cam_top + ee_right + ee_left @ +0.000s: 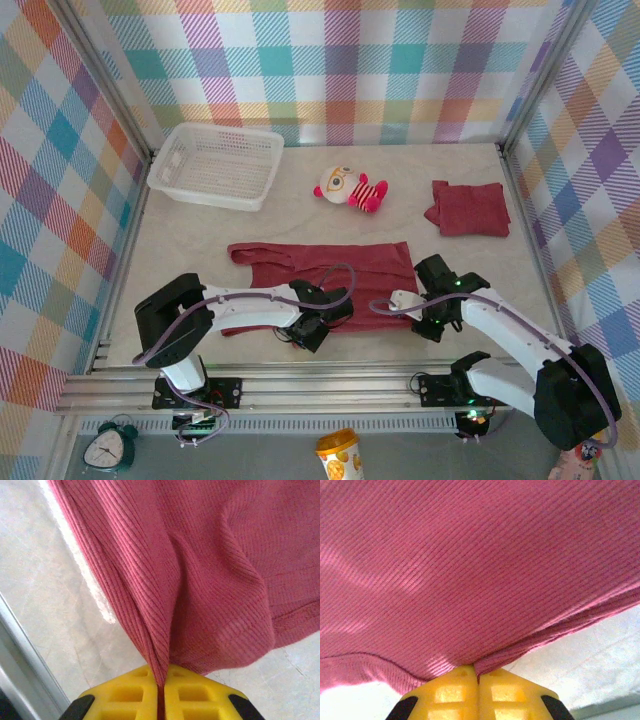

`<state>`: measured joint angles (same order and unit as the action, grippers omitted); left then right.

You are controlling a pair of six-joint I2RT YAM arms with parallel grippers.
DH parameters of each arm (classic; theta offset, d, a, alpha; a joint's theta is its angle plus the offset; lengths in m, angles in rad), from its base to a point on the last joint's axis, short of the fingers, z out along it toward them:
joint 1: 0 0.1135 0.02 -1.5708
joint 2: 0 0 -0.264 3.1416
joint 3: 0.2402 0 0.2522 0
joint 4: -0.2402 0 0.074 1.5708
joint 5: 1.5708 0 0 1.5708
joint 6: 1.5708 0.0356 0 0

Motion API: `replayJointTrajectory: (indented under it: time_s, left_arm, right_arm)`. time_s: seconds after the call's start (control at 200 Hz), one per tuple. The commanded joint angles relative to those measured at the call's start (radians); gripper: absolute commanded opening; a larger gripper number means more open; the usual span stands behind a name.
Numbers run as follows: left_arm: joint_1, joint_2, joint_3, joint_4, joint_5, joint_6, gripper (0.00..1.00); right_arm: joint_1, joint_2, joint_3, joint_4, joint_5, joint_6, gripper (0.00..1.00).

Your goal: Fold and stack the tank tops

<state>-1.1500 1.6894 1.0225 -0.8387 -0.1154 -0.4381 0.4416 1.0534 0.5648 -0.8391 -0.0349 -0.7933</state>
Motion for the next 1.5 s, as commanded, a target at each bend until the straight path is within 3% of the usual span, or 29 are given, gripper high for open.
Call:
replayJointTrajectory:
  time_s: [0.0,0.55,0.815,1.24,1.5]
  left_arm:
    - [-0.01,-0.035,0.057,-0.112,0.009,0.042,0.0]
    - [0.188,-0.014,0.158,-0.163,0.04,0.278,0.0]
    - [0.265,0.066,0.226,-0.157,0.044,0.358,0.01]
    - [0.301,0.23,0.317,-0.118,0.002,0.432,0.08]
    - [0.348,0.218,0.332,-0.148,0.031,0.39,0.41]
  right_arm:
    - [-0.015,-0.033,0.043,-0.063,-0.046,0.026,0.1]
    - [-0.116,0.119,0.152,0.01,-0.108,0.089,0.12]
    - [-0.138,0.213,0.2,0.086,-0.04,0.146,0.12]
    - [-0.155,0.352,0.229,0.177,0.124,0.222,0.2]
    - [-0.18,0.442,0.261,0.186,0.165,0.333,0.23]
